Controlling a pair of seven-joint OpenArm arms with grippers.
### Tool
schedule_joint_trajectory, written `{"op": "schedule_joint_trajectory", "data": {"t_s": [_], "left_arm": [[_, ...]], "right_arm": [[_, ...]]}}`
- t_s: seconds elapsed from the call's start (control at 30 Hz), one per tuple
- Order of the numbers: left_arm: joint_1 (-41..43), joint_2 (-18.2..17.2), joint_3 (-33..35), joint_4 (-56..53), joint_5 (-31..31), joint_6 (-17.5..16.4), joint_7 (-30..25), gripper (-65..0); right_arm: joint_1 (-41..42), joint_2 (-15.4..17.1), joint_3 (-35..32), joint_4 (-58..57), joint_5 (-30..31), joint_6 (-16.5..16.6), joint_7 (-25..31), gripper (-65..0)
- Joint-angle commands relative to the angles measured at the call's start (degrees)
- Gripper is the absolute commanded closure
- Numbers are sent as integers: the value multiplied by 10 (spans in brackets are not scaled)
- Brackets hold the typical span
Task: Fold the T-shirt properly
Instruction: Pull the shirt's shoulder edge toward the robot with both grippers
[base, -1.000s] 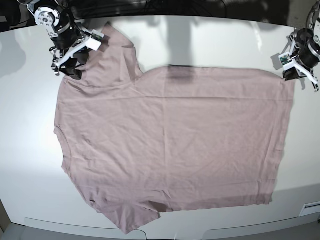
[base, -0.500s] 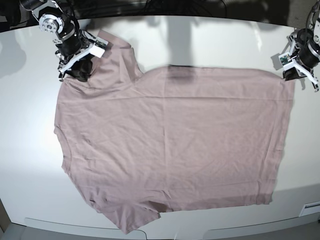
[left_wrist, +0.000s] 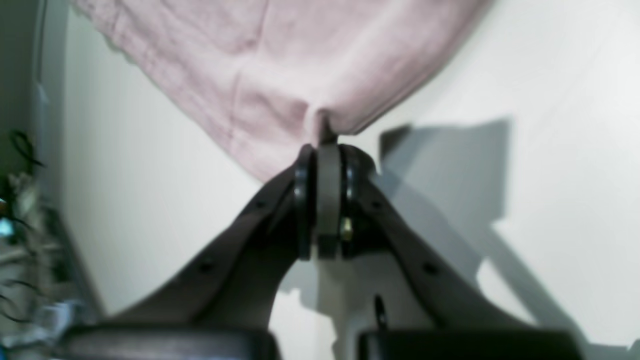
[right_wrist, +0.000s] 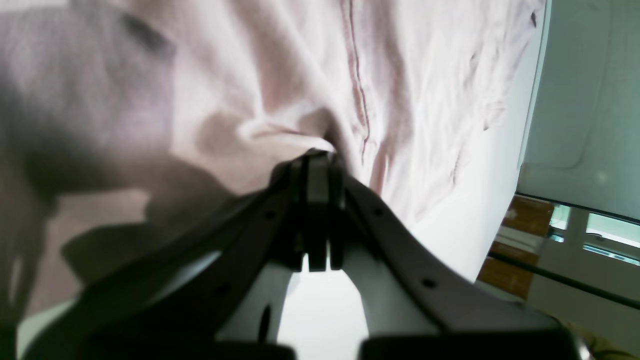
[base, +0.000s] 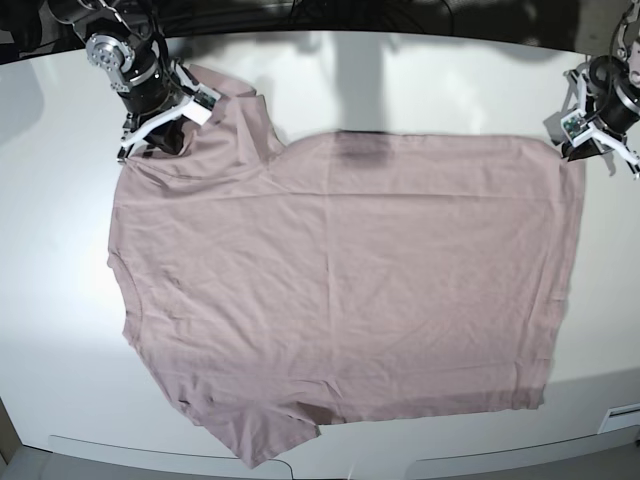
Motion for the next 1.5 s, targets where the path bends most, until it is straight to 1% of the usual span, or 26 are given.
{"op": "schedule_joint_trajectory", "data": {"t_s": [0.0, 0.1, 0.13, 0.23, 0.3, 0.4, 0.47, 0.53, 0.63, 0.77, 0.8, 0.83, 0.9, 0.93, 0.97, 1.0, 1.07, 1.17, 1.23, 1.3, 1.37, 1.47], "left_arm": [[13, -5, 7, -3, -7, -39, 15, 0], [30, -14, 3, 6, -68, -36, 18, 0], [38, -15, -1, 13, -89, -34, 19, 0], [73, -16, -34, 42, -134, -33, 19, 0], [103, -16, -64, 68, -152, -33, 19, 0], [153, -16, -111, 109, -166, -33, 19, 0], [186, -11, -142, 136, -167, -34, 19, 0], [216, -4, -170, 160, -169, -34, 19, 0], [244, 16, -207, 187, -173, -34, 16, 0], [243, 36, -225, 202, -172, -35, 14, 0], [243, 37, -225, 203, -173, -35, 13, 0], [243, 36, -225, 203, -172, -35, 10, 0], [243, 36, -225, 203, -172, -35, 9, 0], [243, 36, -225, 203, -172, -35, 9, 0], [243, 36, -225, 203, -172, -35, 9, 0], [243, 36, -225, 203, -172, -35, 7, 0], [243, 36, -225, 203, -172, -35, 2, 0], [243, 36, -225, 203, -172, -35, 1, 0], [243, 36, -225, 203, -170, -35, 2, 0], [243, 36, -225, 203, -163, -35, 1, 0], [243, 36, -225, 203, -162, -35, 2, 0], [243, 36, -225, 203, -162, -35, 1, 0]], "right_arm": [[-30, 12, -8, 10, 47, 51, -8, 0], [-68, 49, -4, 73, 101, 6, -8, 0], [-85, 57, 5, 92, 106, -6, -12, 0], [-141, 63, 57, 137, 106, -9, -16, 0], [-180, 63, 95, 160, 115, -11, -11, 0], [-233, 63, 144, 185, 136, -12, -3, 0], [-266, 62, 174, 196, 136, -13, 8, 0], [-297, 61, 197, 204, 136, -29, 17, 0], [-330, 61, 219, 210, 136, -56, 27, 0], [-329, 62, 221, 210, 125, -77, 26, 0], [-327, 62, 221, 210, 113, -77, 26, 0], [-325, 62, 221, 210, 101, -77, 25, -19], [-325, 62, 221, 210, 70, -77, 25, -189], [-325, 62, 221, 210, 57, -77, 26, -262], [-325, 62, 221, 210, 43, -77, 28, -310], [-322, 62, 221, 210, 28, -76, 32, -323], [-312, 62, 221, 210, 2, -67, 41, -323], [-287, 62, 219, 208, -33, -56, 77, -323], [-267, 62, 212, 207, -47, -41, 92, -322], [-251, 63, 195, 206, -68, -18, 91, -321], [-243, 67, 170, 200, -103, 0, 90, -321], [-240, 81, 133, 182, -169, 3, 78, -321]]}}
